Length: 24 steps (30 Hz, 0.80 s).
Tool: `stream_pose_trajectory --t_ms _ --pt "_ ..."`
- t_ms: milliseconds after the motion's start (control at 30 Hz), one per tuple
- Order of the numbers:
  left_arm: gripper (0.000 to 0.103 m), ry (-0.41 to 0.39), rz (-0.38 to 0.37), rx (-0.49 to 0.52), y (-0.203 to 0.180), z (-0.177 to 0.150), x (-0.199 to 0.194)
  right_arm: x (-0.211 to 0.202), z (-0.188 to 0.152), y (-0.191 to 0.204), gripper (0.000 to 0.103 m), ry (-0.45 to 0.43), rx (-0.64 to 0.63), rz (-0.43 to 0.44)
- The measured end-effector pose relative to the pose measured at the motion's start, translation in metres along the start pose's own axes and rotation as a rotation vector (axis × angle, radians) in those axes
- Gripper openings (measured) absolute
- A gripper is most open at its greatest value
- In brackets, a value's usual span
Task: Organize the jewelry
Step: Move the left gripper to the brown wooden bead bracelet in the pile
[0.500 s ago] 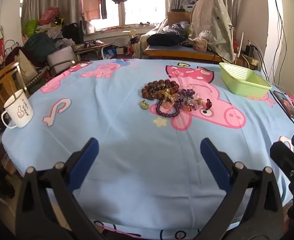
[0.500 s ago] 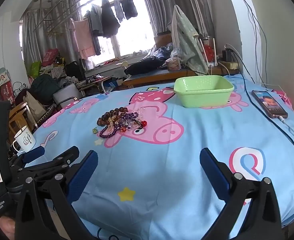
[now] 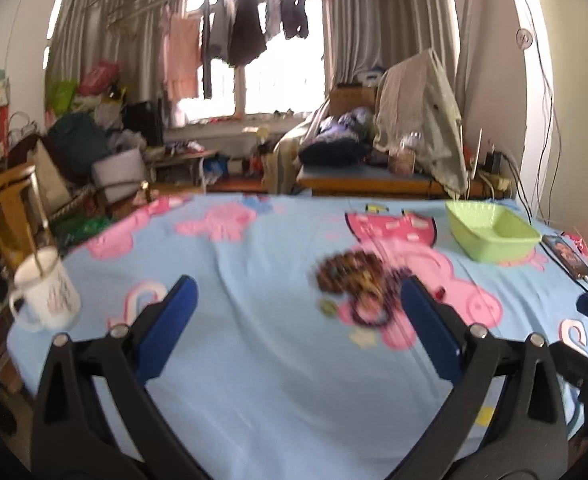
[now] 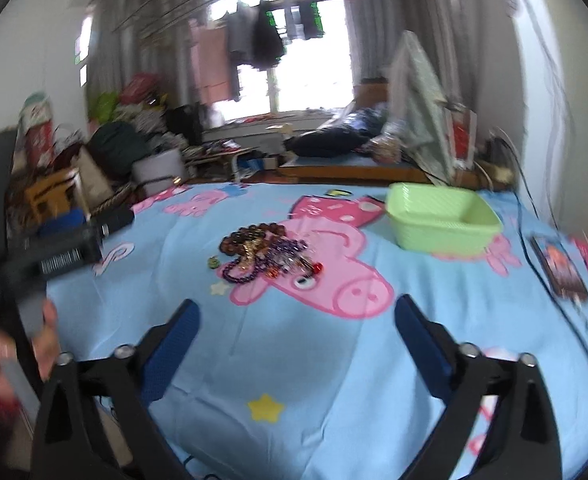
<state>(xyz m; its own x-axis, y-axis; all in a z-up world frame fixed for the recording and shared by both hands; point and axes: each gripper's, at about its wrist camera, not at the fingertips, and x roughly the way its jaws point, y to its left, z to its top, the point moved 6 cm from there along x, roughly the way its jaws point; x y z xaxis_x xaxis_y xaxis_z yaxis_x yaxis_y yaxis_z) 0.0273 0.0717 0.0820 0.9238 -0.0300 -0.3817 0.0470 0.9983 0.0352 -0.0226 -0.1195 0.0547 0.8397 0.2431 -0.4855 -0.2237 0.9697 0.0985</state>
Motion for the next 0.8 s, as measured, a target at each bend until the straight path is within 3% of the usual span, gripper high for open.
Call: stream_pose_trajectory --t_ms 67,200,233,400,600,700,800 --pt "0.092 0.01 -0.018 0.037 0.006 0.009 0.011 0.01 0.011 0.004 0.04 0.019 -0.049 0.03" --pt "0.063 0.074 -0.151 0.101 0.0 0.015 0.041 0.042 0.03 -0.004 0.007 0.111 -0.056 0.104" --pt "0.061 0.1 -0.187 0.1 -0.001 0.016 0.054 0.052 0.038 -0.006 0.004 0.12 -0.045 0.13" --pt "0.053 0.192 -0.332 0.062 -0.006 0.014 0.105 0.098 0.065 -0.013 0.003 0.217 -0.008 0.209" --pt "0.053 0.266 -0.383 0.06 -0.012 0.009 0.155 0.172 0.076 -0.024 0.004 0.366 0.034 0.244" --pt "0.051 0.363 -0.391 0.012 -0.008 0.003 0.196 0.221 0.08 -0.028 0.004 0.461 0.072 0.258" --pt "0.037 0.456 -0.415 -0.047 -0.004 -0.005 0.229 0.252 0.078 -0.022 0.004 0.527 0.068 0.267"
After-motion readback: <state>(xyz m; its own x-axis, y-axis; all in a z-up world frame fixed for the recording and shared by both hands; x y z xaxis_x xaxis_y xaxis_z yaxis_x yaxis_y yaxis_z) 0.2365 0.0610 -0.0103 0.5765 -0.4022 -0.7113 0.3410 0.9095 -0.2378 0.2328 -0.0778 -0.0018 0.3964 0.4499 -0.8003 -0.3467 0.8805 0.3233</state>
